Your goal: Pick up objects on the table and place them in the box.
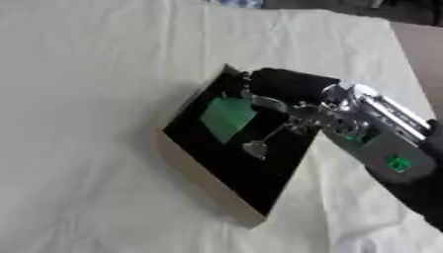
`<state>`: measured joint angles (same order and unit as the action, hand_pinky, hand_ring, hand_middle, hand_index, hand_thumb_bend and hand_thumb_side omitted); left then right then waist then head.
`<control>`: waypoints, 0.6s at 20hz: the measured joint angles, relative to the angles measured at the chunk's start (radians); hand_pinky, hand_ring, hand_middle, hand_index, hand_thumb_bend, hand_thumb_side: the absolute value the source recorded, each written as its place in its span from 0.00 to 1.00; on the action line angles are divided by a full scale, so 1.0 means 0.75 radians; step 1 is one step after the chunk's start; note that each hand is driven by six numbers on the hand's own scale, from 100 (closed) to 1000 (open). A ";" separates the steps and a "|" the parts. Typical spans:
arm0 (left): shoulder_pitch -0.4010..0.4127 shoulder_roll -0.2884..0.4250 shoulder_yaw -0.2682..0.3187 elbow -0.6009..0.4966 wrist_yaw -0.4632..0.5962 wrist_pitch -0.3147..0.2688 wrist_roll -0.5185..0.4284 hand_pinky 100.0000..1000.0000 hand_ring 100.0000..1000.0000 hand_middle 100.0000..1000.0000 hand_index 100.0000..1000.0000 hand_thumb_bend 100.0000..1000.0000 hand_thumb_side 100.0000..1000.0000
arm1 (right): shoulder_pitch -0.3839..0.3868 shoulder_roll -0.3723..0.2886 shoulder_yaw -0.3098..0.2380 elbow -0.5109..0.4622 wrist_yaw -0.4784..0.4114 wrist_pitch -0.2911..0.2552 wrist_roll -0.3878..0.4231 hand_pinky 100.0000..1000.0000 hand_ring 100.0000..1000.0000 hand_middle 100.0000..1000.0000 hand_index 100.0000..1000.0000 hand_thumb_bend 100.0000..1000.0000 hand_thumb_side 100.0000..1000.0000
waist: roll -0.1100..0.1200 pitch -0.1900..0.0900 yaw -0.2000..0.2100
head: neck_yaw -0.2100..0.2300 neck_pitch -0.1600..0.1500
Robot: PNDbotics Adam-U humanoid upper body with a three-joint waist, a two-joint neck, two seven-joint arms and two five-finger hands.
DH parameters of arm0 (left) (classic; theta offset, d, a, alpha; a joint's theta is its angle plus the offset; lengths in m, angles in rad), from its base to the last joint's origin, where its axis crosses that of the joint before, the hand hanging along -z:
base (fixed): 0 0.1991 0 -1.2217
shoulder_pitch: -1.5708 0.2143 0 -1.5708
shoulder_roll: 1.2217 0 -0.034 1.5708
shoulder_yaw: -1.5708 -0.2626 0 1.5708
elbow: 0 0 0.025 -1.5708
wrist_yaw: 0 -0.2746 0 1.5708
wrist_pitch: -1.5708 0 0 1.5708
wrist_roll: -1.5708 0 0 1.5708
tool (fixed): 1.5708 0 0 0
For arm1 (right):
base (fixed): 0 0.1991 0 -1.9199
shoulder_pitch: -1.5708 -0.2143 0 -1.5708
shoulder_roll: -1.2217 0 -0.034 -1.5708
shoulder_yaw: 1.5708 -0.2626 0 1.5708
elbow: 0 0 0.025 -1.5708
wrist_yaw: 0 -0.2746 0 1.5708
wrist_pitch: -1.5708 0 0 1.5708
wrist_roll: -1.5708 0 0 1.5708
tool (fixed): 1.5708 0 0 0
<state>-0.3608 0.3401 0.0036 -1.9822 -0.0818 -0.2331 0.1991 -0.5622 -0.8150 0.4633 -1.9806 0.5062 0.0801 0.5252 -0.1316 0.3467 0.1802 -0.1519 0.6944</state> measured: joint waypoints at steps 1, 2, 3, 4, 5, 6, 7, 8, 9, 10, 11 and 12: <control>0.000 -0.003 0.000 0.000 0.001 0.000 0.000 0.50 0.62 0.60 0.75 0.00 0.65 | 0.007 0.000 0.007 0.000 0.010 0.004 0.009 0.53 0.62 0.51 0.61 0.00 0.01 | 0.000 0.001 0.000 | 0.000 0.000; 0.000 -0.007 0.000 0.000 0.002 0.001 -0.001 0.50 0.62 0.60 0.75 0.00 0.65 | 0.012 0.000 0.013 0.000 0.019 0.007 0.018 0.54 0.62 0.52 0.62 0.00 0.02 | 0.000 0.002 0.001 | -0.001 0.000; 0.000 -0.007 0.000 0.000 0.002 0.001 -0.001 0.50 0.62 0.60 0.75 0.00 0.65 | 0.015 0.000 0.018 0.000 0.027 0.009 0.028 0.55 0.63 0.53 0.63 0.00 0.02 | 0.000 0.003 0.001 | -0.001 0.000; 0.000 -0.007 0.000 0.000 0.002 0.002 -0.002 0.50 0.62 0.60 0.75 0.00 0.65 | 0.017 0.000 0.024 0.000 0.035 0.007 0.039 0.56 0.64 0.54 0.65 0.00 0.03 | 0.000 0.004 0.002 | -0.001 0.000; 0.000 -0.007 0.000 0.000 0.002 0.002 -0.002 0.50 0.62 0.60 0.75 0.00 0.65 | 0.018 0.000 0.029 0.000 0.041 0.001 0.051 0.58 0.66 0.56 0.67 0.00 0.07 | 0.000 0.005 0.002 | -0.001 0.000; 0.000 -0.007 0.000 0.000 0.002 0.002 -0.002 0.50 0.62 0.60 0.75 0.00 0.65 | 0.018 0.001 0.033 0.000 0.047 -0.006 0.062 0.59 0.67 0.58 0.68 0.00 0.08 | 0.000 0.005 0.002 | -0.001 0.000; 0.000 -0.007 0.000 0.000 0.002 0.002 -0.002 0.50 0.62 0.60 0.75 0.00 0.65 | 0.018 0.001 0.035 0.000 0.052 -0.016 0.074 0.59 0.67 0.58 0.68 0.00 0.08 | 0.000 0.005 0.003 | -0.002 0.000; 0.001 -0.007 0.000 0.000 0.002 0.003 -0.003 0.50 0.62 0.60 0.75 0.00 0.65 | 0.018 0.001 0.037 0.000 0.058 -0.026 0.086 0.62 0.72 0.63 0.75 0.00 0.17 | 0.000 0.006 0.004 | -0.002 0.000; 0.001 -0.007 0.000 0.000 0.002 0.003 -0.003 0.50 0.62 0.60 0.75 0.00 0.65 | 0.018 0.001 0.039 0.000 0.064 -0.038 0.099 0.64 0.74 0.67 0.80 0.00 0.24 | 0.000 0.006 0.004 | -0.002 0.000; 0.001 -0.007 0.000 0.000 0.002 0.003 -0.003 0.50 0.62 0.60 0.75 0.00 0.65 | 0.018 0.001 0.040 0.000 0.073 -0.051 0.111 0.66 0.76 0.70 0.83 0.01 0.29 | 0.000 0.006 0.004 | -0.002 0.000; 0.001 -0.007 0.000 0.000 0.002 0.003 -0.003 0.50 0.62 0.60 0.75 0.00 0.65 | 0.018 0.001 0.040 0.000 0.084 -0.067 0.125 0.68 0.79 0.73 0.87 0.09 0.36 | 0.000 0.006 0.004 | -0.003 0.000; 0.001 -0.007 0.000 0.000 0.002 0.004 -0.003 0.50 0.62 0.60 0.75 0.00 0.65 | 0.017 0.002 0.040 0.000 0.095 -0.087 0.138 0.71 0.81 0.76 0.90 0.17 0.43 | 0.000 0.006 0.004 | -0.003 0.000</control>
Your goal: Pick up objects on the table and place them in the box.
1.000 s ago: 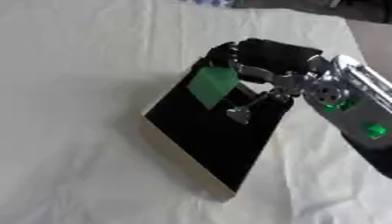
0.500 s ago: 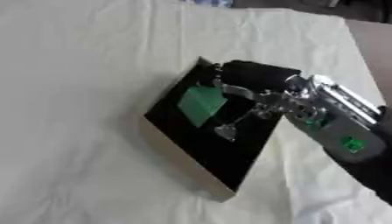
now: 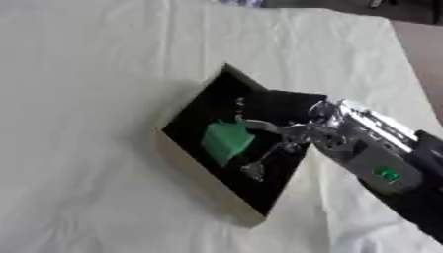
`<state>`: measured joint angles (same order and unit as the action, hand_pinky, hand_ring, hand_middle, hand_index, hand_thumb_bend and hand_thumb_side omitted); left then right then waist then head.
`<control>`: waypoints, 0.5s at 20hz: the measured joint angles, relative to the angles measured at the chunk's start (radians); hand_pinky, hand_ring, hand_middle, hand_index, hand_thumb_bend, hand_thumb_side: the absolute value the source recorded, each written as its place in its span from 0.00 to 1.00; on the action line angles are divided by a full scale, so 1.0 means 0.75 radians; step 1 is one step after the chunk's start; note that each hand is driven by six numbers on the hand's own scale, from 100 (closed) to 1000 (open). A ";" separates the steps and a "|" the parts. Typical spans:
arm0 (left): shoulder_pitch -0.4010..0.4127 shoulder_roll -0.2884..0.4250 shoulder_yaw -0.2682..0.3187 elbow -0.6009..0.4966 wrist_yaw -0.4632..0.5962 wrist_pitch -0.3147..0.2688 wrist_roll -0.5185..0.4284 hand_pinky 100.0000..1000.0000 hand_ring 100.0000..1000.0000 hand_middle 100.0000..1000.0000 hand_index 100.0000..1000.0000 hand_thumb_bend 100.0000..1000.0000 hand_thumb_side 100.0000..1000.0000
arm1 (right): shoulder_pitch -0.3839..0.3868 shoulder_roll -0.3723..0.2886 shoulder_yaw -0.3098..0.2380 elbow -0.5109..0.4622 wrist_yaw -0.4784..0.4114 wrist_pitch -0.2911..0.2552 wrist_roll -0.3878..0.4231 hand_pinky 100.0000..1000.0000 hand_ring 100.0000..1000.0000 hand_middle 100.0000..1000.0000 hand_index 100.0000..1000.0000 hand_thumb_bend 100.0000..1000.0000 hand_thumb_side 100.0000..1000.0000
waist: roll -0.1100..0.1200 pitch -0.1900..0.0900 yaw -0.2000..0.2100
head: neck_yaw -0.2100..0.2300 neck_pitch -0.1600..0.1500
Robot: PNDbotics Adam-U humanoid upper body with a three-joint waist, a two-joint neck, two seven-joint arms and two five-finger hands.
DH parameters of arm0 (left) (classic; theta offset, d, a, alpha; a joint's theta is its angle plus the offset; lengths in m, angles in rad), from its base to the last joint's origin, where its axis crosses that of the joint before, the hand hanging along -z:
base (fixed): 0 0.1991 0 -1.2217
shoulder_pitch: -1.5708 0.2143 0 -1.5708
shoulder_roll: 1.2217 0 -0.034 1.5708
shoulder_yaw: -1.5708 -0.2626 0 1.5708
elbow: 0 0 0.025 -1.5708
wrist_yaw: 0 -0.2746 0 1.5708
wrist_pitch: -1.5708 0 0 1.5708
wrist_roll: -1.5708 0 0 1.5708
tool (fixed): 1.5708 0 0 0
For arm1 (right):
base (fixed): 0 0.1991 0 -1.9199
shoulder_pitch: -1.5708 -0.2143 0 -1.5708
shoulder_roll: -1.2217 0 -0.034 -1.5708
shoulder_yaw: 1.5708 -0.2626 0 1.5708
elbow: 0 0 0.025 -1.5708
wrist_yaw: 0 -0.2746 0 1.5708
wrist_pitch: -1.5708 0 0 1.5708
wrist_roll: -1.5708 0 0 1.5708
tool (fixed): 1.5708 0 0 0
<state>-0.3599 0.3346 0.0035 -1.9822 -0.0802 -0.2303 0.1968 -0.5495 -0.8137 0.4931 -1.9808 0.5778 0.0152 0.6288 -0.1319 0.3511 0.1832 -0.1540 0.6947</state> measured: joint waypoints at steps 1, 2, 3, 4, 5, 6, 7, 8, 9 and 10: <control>0.000 0.000 0.000 0.000 0.000 0.000 0.000 0.50 0.62 0.60 0.75 0.00 0.65 | -0.001 0.000 0.000 0.000 0.012 -0.022 0.014 0.72 0.83 0.78 0.91 0.20 0.46 | 0.000 0.000 0.000 | 0.000 0.000; 0.000 0.000 0.000 0.000 0.000 0.001 -0.001 0.50 0.62 0.60 0.75 0.00 0.65 | -0.001 0.001 0.000 0.000 0.026 -0.047 0.029 0.74 0.85 0.80 0.93 0.25 0.51 | 0.000 0.000 0.000 | -0.001 0.000; 0.001 0.000 0.000 0.000 0.000 0.002 -0.001 0.50 0.62 0.60 0.75 0.00 0.65 | -0.002 0.003 -0.001 0.000 0.039 -0.071 0.042 0.74 0.86 0.81 0.94 0.28 0.52 | 0.000 0.000 0.000 | -0.001 0.000; 0.001 0.000 0.000 0.000 0.000 0.002 -0.001 0.50 0.62 0.60 0.75 0.00 0.65 | -0.002 0.006 -0.002 0.000 0.053 -0.094 0.054 0.75 0.86 0.82 0.94 0.29 0.52 | 0.000 0.000 0.000 | -0.001 0.000; 0.001 0.000 0.000 0.000 0.000 0.002 -0.001 0.50 0.62 0.60 0.75 0.00 0.64 | -0.005 0.008 -0.005 0.000 0.072 -0.116 0.064 0.75 0.87 0.83 0.95 0.32 0.52 | 0.000 0.000 0.000 | -0.002 0.000; 0.001 0.000 0.000 0.000 0.000 0.002 0.000 0.50 0.62 0.60 0.75 0.00 0.64 | -0.007 0.009 -0.011 0.000 0.091 -0.136 0.070 0.75 0.87 0.83 0.95 0.33 0.52 | 0.000 0.000 0.000 | -0.002 0.001; 0.001 0.000 0.000 0.000 0.000 0.003 0.000 0.50 0.62 0.60 0.75 0.00 0.64 | -0.007 0.009 -0.018 0.000 0.109 -0.154 0.074 0.75 0.87 0.83 0.95 0.34 0.52 | 0.000 0.000 0.000 | -0.002 0.001; 0.001 0.000 0.000 0.000 0.000 0.003 0.000 0.50 0.62 0.60 0.75 0.00 0.64 | -0.007 0.009 -0.024 0.000 0.124 -0.169 0.076 0.75 0.87 0.83 0.95 0.34 0.52 | 0.000 0.000 0.000 | -0.002 0.001; 0.001 0.000 0.000 0.000 0.000 0.003 0.001 0.50 0.62 0.60 0.75 0.00 0.64 | -0.007 0.009 -0.029 0.000 0.135 -0.182 0.074 0.75 0.86 0.83 0.95 0.34 0.52 | 0.000 0.000 0.000 | -0.002 0.001; 0.001 -0.001 0.000 0.000 0.000 0.004 0.001 0.50 0.62 0.60 0.75 0.00 0.64 | -0.007 0.009 -0.036 0.000 0.145 -0.194 0.072 0.75 0.86 0.83 0.95 0.35 0.51 | 0.000 0.000 0.000 | -0.002 0.001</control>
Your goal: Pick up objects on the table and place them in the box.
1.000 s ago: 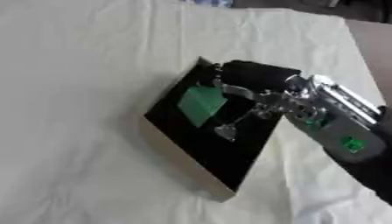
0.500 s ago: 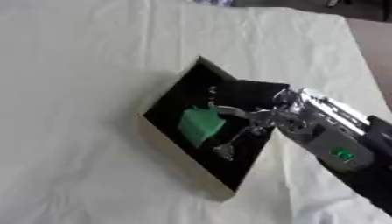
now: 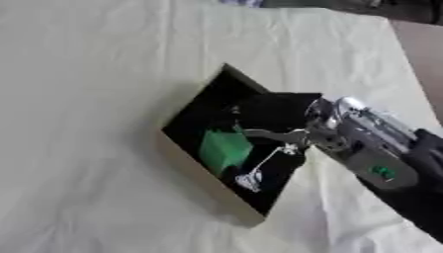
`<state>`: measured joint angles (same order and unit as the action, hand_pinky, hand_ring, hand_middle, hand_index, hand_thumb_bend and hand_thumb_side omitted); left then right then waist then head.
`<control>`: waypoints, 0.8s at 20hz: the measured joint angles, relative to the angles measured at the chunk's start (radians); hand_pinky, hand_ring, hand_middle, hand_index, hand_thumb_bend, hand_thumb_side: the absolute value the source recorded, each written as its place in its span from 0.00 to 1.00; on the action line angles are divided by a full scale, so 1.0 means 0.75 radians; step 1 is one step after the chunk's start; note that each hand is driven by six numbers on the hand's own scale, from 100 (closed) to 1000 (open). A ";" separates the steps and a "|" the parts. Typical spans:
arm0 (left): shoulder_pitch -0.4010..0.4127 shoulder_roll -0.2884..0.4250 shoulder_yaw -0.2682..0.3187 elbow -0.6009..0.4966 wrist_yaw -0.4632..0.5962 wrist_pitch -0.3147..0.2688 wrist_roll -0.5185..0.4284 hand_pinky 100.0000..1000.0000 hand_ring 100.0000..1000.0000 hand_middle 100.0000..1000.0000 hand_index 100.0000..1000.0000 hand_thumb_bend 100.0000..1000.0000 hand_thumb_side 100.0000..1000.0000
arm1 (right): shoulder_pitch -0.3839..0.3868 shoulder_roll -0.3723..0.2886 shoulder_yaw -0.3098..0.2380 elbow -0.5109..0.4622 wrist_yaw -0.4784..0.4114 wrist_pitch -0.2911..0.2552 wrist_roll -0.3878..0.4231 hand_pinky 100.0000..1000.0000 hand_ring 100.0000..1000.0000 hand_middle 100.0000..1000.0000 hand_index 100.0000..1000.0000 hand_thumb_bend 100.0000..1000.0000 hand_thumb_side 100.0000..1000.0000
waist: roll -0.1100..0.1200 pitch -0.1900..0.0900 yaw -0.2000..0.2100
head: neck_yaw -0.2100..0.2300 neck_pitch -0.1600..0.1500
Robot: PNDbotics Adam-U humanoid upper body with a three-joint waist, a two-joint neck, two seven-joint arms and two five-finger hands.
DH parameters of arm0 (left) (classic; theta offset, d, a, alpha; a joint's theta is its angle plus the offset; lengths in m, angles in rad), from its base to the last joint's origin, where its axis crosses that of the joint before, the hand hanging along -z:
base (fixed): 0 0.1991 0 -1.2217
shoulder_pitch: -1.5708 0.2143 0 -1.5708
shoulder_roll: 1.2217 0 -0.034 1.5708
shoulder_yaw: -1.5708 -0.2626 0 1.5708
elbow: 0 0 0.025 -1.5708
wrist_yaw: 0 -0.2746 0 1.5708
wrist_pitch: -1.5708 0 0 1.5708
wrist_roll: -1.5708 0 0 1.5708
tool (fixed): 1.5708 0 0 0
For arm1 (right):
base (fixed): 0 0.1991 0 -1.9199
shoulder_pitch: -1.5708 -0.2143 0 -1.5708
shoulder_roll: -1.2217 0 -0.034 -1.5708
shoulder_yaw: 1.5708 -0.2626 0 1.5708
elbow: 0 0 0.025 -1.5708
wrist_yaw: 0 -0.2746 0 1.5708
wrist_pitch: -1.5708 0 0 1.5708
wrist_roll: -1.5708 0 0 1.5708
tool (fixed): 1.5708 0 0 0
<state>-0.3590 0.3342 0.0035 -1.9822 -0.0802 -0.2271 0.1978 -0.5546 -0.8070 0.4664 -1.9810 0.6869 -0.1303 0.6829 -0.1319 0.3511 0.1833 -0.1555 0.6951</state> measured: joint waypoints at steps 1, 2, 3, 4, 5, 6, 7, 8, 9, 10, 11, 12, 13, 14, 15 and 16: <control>0.000 0.000 0.000 0.000 0.000 0.001 0.001 0.50 0.62 0.60 0.75 0.00 0.64 | 0.000 0.000 -0.007 0.000 0.009 -0.011 -0.004 0.75 0.86 0.83 0.95 0.35 0.51 | 0.000 0.000 0.000 | 0.000 0.000; 0.000 0.000 0.000 0.000 0.000 0.001 0.001 0.50 0.62 0.60 0.75 0.00 0.64 | 0.000 0.000 -0.015 0.000 0.015 -0.020 -0.011 0.75 0.87 0.83 0.95 0.35 0.50 | 0.000 0.000 0.000 | 0.000 0.000; 0.000 0.000 0.000 0.000 0.000 0.001 0.001 0.50 0.62 0.60 0.75 0.00 0.64 | 0.000 0.000 -0.024 0.000 0.020 -0.028 -0.019 0.75 0.87 0.83 0.95 0.35 0.50 | 0.000 0.000 0.000 | 0.001 0.000; 0.001 0.000 0.000 0.000 0.000 0.001 0.001 0.50 0.62 0.60 0.75 0.00 0.65 | 0.000 0.000 -0.034 0.000 0.022 -0.037 -0.028 0.76 0.87 0.84 0.96 0.35 0.50 | 0.000 0.000 0.000 | 0.003 0.000; 0.001 0.000 0.000 0.000 0.000 0.002 0.002 0.50 0.62 0.60 0.75 0.00 0.65 | 0.000 0.000 -0.044 0.000 0.023 -0.045 -0.036 0.76 0.88 0.84 0.96 0.36 0.50 | 0.000 0.000 -0.001 | 0.004 0.000; 0.002 0.000 0.000 0.000 0.000 0.003 0.003 0.50 0.62 0.60 0.75 0.00 0.64 | 0.001 0.000 -0.053 0.000 0.024 -0.052 -0.043 0.76 0.88 0.84 0.95 0.39 0.51 | 0.000 0.000 -0.002 | 0.005 0.000; 0.002 0.000 0.000 0.000 0.000 0.004 0.004 0.50 0.62 0.60 0.75 0.00 0.65 | 0.001 0.000 -0.062 -0.001 0.026 -0.058 -0.049 0.76 0.87 0.82 0.95 0.38 0.53 | 0.000 0.000 -0.004 | 0.005 0.000; 0.002 -0.001 0.000 0.000 0.000 0.004 0.004 0.50 0.62 0.60 0.75 0.00 0.65 | 0.003 0.000 -0.071 -0.001 0.027 -0.064 -0.054 0.76 0.87 0.82 0.95 0.38 0.53 | 0.000 0.000 -0.005 | 0.005 0.000; 0.002 -0.003 0.000 0.000 0.000 0.004 0.004 0.50 0.62 0.60 0.75 0.00 0.65 | 0.006 0.000 -0.079 -0.001 0.027 -0.069 -0.059 0.76 0.87 0.83 0.96 0.39 0.53 | 0.000 0.000 -0.005 | 0.005 0.000; 0.002 -0.005 0.000 0.000 0.000 0.004 0.003 0.50 0.62 0.60 0.75 0.00 0.64 | 0.009 -0.001 -0.085 -0.001 0.026 -0.072 -0.062 0.75 0.87 0.83 0.97 0.41 0.58 | 0.000 0.000 -0.005 | 0.005 0.000; 0.003 -0.007 0.000 0.000 0.000 0.004 0.003 0.50 0.62 0.60 0.75 0.00 0.64 | 0.011 -0.001 -0.090 -0.001 0.026 -0.076 -0.066 0.75 0.86 0.83 0.97 0.41 0.58 | 0.000 0.000 -0.006 | 0.005 0.000; 0.003 -0.009 0.000 0.000 0.000 0.004 0.003 0.50 0.62 0.60 0.75 0.00 0.64 | 0.011 -0.001 -0.093 -0.001 0.026 -0.079 -0.068 0.75 0.86 0.82 0.97 0.42 0.62 | 0.000 0.000 -0.006 | 0.005 0.000; 0.003 -0.010 0.000 0.000 0.000 0.005 0.003 0.50 0.62 0.60 0.74 0.00 0.65 | 0.012 -0.001 -0.096 -0.001 0.026 -0.081 -0.069 0.75 0.86 0.83 0.97 0.42 0.63 | 0.000 0.000 -0.006 | 0.005 0.000; 0.003 -0.010 0.000 0.000 0.000 0.005 0.003 0.50 0.62 0.60 0.74 0.00 0.65 | 0.012 -0.001 -0.096 -0.001 0.025 -0.083 -0.068 0.75 0.86 0.83 0.98 0.43 0.64 | 0.000 0.000 -0.006 | 0.005 0.000; 0.003 -0.010 0.000 0.000 0.000 0.005 0.003 0.50 0.62 0.60 0.74 0.00 0.65 | 0.013 -0.001 -0.097 -0.001 0.024 -0.084 -0.068 0.75 0.86 0.83 0.98 0.44 0.64 | 0.000 0.000 -0.006 | 0.005 0.000; 0.003 -0.010 0.000 0.000 0.000 0.005 0.002 0.50 0.62 0.60 0.74 0.00 0.65 | 0.013 -0.001 -0.097 -0.001 0.024 -0.086 -0.069 0.76 0.87 0.84 0.99 0.42 0.58 | 0.000 0.000 -0.006 | 0.005 0.000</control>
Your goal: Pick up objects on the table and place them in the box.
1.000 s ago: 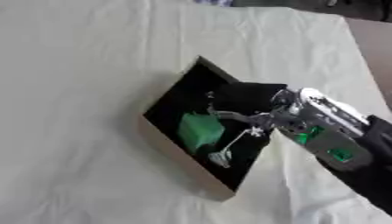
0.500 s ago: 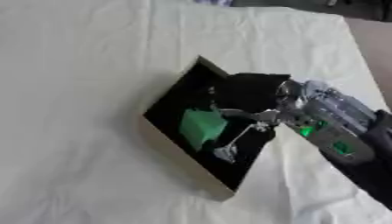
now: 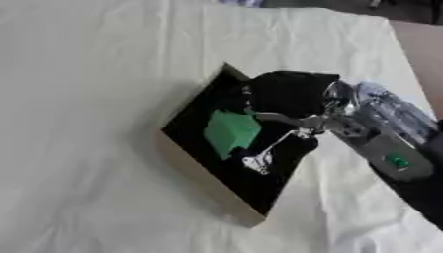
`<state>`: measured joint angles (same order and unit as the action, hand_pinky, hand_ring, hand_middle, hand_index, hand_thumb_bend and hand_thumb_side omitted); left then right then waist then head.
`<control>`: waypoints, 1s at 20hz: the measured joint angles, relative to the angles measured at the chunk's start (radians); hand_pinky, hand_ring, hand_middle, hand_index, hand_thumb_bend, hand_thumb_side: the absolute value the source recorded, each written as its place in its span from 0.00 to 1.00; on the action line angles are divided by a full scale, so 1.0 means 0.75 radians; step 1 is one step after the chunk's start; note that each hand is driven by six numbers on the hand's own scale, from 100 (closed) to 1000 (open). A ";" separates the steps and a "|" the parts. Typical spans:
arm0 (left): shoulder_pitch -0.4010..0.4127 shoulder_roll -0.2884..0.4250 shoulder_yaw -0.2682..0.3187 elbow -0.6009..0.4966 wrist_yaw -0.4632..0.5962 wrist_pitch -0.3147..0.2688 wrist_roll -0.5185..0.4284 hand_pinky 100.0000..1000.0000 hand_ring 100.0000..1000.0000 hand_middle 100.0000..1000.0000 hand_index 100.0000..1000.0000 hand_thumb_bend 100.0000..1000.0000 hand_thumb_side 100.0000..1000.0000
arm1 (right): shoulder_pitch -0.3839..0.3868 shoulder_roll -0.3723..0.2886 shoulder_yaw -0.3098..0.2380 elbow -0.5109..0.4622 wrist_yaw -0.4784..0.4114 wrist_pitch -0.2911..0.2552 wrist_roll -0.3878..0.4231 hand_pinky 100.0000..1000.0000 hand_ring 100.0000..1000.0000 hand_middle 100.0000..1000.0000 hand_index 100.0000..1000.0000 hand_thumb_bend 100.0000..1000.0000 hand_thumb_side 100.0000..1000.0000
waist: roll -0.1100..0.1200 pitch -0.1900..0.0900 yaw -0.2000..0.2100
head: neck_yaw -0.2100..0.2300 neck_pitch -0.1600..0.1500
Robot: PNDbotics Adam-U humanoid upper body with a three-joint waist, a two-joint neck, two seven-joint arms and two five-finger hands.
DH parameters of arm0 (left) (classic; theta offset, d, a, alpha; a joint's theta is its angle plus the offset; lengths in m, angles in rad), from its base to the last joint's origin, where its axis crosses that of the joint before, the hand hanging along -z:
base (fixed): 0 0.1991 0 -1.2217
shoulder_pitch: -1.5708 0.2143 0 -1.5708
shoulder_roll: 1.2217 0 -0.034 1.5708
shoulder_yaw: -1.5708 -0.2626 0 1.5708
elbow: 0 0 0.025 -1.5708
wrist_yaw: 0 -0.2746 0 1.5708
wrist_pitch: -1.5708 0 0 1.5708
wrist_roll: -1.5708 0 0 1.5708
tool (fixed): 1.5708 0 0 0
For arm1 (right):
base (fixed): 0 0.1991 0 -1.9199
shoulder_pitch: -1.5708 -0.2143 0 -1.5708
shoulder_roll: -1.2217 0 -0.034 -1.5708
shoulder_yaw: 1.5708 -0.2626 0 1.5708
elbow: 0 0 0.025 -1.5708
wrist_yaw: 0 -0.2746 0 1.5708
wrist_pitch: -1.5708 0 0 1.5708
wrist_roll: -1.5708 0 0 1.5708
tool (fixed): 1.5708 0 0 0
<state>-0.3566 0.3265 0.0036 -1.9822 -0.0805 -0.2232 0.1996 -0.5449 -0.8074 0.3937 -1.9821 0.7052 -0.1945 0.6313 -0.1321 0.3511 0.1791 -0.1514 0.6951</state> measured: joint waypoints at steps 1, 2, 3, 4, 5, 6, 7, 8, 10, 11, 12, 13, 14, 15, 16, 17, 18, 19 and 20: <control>0.000 0.000 0.000 0.000 0.000 0.001 -0.001 0.50 0.62 0.60 0.74 0.00 0.64 | 0.000 0.000 0.000 0.000 0.000 -0.005 0.000 0.77 0.87 0.85 0.99 0.39 0.46 | 0.000 0.000 0.000 | 0.000 0.000; 0.000 0.000 0.000 0.000 0.000 0.001 -0.001 0.50 0.62 0.60 0.74 0.00 0.64 | 0.000 0.000 0.001 0.000 0.000 -0.014 0.004 0.76 0.86 0.84 0.99 0.38 0.38 | 0.000 0.000 0.000 | 0.000 0.000; 0.000 0.000 0.000 0.000 0.000 0.002 -0.002 0.50 0.62 0.60 0.74 0.00 0.64 | 0.000 0.000 0.001 0.000 0.000 -0.024 0.008 0.76 0.85 0.84 0.98 0.36 0.29 | 0.000 0.000 0.000 | 0.000 0.000; 0.000 0.000 0.000 0.000 0.000 0.003 -0.003 0.50 0.62 0.60 0.74 0.00 0.63 | 0.000 0.000 0.001 0.000 0.000 -0.031 0.010 0.75 0.85 0.83 0.98 0.32 0.12 | 0.000 0.000 0.000 | 0.000 0.000; 0.000 0.000 0.000 0.000 0.000 0.004 -0.004 0.50 0.62 0.60 0.74 0.00 0.63 | 0.000 0.000 0.001 0.000 -0.003 -0.033 0.010 0.75 0.85 0.83 0.98 0.31 0.11 | 0.000 0.000 0.000 | 0.000 0.000; 0.000 0.000 0.000 0.000 0.000 0.004 -0.005 0.50 0.62 0.60 0.74 0.00 0.65 | 0.000 0.000 0.001 0.000 -0.006 -0.032 0.009 0.75 0.85 0.83 0.98 0.33 0.32 | 0.000 0.000 0.000 | 0.000 0.000; 0.000 0.000 0.000 0.000 0.000 0.005 -0.006 0.50 0.62 0.60 0.74 0.00 0.65 | 0.001 0.000 0.001 0.000 -0.011 -0.027 0.005 0.75 0.84 0.83 0.98 0.32 0.49 | 0.000 0.000 0.001 | 0.000 0.000; 0.000 0.000 0.000 0.000 0.000 0.005 -0.006 0.50 0.62 0.60 0.74 0.00 0.66 | 0.001 0.000 0.001 0.000 -0.018 -0.019 -0.002 0.75 0.84 0.83 0.99 0.31 0.60 | 0.000 0.000 0.002 | 0.000 0.000; 0.000 0.000 0.000 0.000 0.000 0.004 -0.007 0.50 0.62 0.60 0.74 0.00 0.65 | 0.002 0.000 0.001 0.000 -0.025 0.005 -0.026 0.75 0.83 0.82 0.97 0.27 0.04 | 0.000 0.000 0.006 | 0.000 -0.001; 0.000 0.000 0.000 0.000 0.000 0.004 -0.007 0.50 0.62 0.60 0.74 0.00 0.65 | 0.002 0.000 0.001 0.000 -0.025 0.014 -0.035 0.74 0.82 0.81 0.97 0.20 0.00 | 0.000 0.000 0.009 | 0.000 -0.001; 0.000 0.000 0.000 0.000 0.000 0.005 -0.009 0.50 0.62 0.60 0.74 0.00 0.65 | 0.002 0.000 0.002 0.000 -0.025 0.022 -0.043 0.73 0.81 0.81 0.98 0.27 0.50 | 0.000 0.000 0.010 | 0.000 -0.001; 0.000 0.000 0.000 0.000 0.000 0.005 -0.010 0.50 0.62 0.60 0.74 0.00 0.65 | 0.003 0.000 0.003 0.000 -0.026 0.032 -0.053 0.72 0.81 0.81 0.98 0.25 0.79 | 0.000 0.000 0.010 | 0.000 -0.001; 0.000 -0.001 0.000 0.000 0.000 0.005 -0.012 0.50 0.62 0.60 0.74 0.00 0.65 | 0.006 0.001 0.003 0.000 -0.031 0.048 -0.069 0.74 0.82 0.82 0.99 0.26 0.61 | 0.000 0.000 0.010 | 0.000 -0.001; 0.000 -0.001 0.000 0.000 0.000 0.005 -0.014 0.50 0.62 0.60 0.74 0.00 0.65 | 0.007 0.001 0.003 0.000 -0.036 0.065 -0.085 0.74 0.83 0.82 0.99 0.26 0.28 | 0.000 0.000 0.011 | -0.001 -0.001; 0.000 -0.001 0.000 0.000 0.000 0.005 -0.016 0.50 0.62 0.60 0.74 0.00 0.65 | 0.007 0.001 0.004 -0.001 -0.037 0.080 -0.099 0.74 0.82 0.81 0.98 0.18 0.00 | -0.001 0.000 0.016 | -0.001 -0.001; 0.000 -0.001 0.000 0.000 0.000 0.005 -0.017 0.50 0.62 0.60 0.74 0.00 0.65 | 0.008 0.001 0.006 -0.001 -0.034 0.090 -0.106 0.73 0.82 0.81 0.97 0.14 0.00 | -0.001 0.000 0.019 | -0.001 -0.001; 0.000 -0.001 0.000 0.000 0.000 0.005 -0.017 0.50 0.62 0.60 0.74 0.00 0.65 | 0.008 0.001 0.009 -0.001 -0.032 0.097 -0.109 0.74 0.82 0.82 0.98 0.16 0.00 | -0.002 0.000 0.019 | -0.001 -0.001; 0.000 -0.001 0.000 0.000 0.000 0.005 -0.018 0.50 0.62 0.60 0.74 0.00 0.65 | 0.009 0.001 0.010 -0.001 -0.032 0.101 -0.109 0.73 0.81 0.82 0.99 0.33 0.42 | -0.002 0.000 0.019 | -0.001 -0.001; 0.000 -0.001 0.000 0.000 0.000 0.005 -0.018 0.50 0.62 0.60 0.74 0.00 0.65 | 0.009 0.001 0.010 -0.002 -0.033 0.103 -0.110 0.74 0.82 0.82 0.99 0.33 0.48 | -0.003 0.000 0.020 | -0.002 -0.001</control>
<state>-0.3569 0.3260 0.0036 -1.9822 -0.0803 -0.2191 0.1861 -0.5384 -0.8070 0.4015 -1.9833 0.6806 -0.1175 0.5490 -0.1340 0.3511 0.1940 -0.1527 0.6940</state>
